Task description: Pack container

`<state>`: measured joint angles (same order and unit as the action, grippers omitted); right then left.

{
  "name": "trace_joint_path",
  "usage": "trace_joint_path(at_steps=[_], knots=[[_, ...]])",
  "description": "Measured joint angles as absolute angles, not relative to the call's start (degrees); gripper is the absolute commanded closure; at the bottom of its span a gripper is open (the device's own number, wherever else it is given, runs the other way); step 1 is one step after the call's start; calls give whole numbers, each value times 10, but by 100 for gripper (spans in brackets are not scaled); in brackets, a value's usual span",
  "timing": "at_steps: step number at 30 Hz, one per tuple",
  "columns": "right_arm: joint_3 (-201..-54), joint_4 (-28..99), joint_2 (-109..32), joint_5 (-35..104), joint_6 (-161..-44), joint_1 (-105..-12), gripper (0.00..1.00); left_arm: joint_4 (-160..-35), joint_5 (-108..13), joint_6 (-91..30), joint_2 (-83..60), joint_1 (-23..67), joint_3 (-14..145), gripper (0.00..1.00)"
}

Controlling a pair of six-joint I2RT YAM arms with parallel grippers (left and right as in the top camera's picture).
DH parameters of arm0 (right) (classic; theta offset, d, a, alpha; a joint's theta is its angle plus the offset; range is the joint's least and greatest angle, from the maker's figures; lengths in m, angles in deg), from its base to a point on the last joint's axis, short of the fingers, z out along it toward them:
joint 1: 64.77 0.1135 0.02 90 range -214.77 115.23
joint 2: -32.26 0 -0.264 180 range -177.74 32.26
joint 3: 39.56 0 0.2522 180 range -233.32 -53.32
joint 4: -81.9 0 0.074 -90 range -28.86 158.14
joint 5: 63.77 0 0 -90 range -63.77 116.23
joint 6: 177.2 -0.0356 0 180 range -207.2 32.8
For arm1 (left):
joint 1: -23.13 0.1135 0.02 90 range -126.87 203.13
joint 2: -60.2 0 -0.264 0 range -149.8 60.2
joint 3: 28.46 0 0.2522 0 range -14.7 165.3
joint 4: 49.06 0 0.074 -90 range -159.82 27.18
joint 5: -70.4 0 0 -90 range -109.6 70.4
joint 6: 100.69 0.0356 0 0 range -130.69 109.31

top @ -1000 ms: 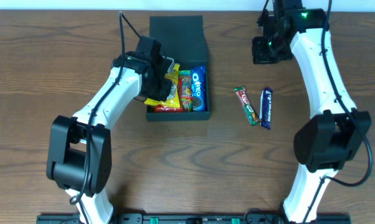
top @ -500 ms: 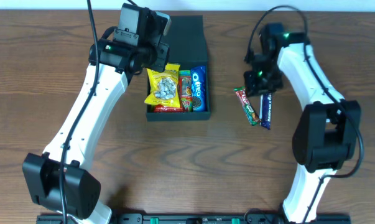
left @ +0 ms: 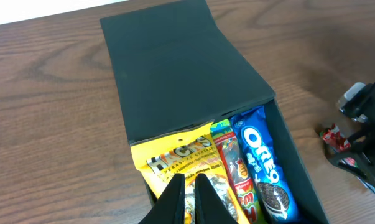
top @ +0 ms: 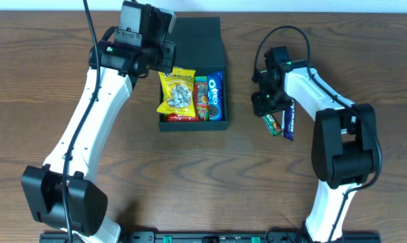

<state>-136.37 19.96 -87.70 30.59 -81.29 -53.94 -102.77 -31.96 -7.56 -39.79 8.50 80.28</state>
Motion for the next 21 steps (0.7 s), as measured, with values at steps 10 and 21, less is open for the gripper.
trace_joint_path(at_steps=[10,21], knots=[[-1363,230,-877,280,-819,-533,80,-1028,-329,-77,-397,103,816,92],[-1625,58,-881,286,-886,-498,83,-1029,-329,-78,-340,177,817,89]])
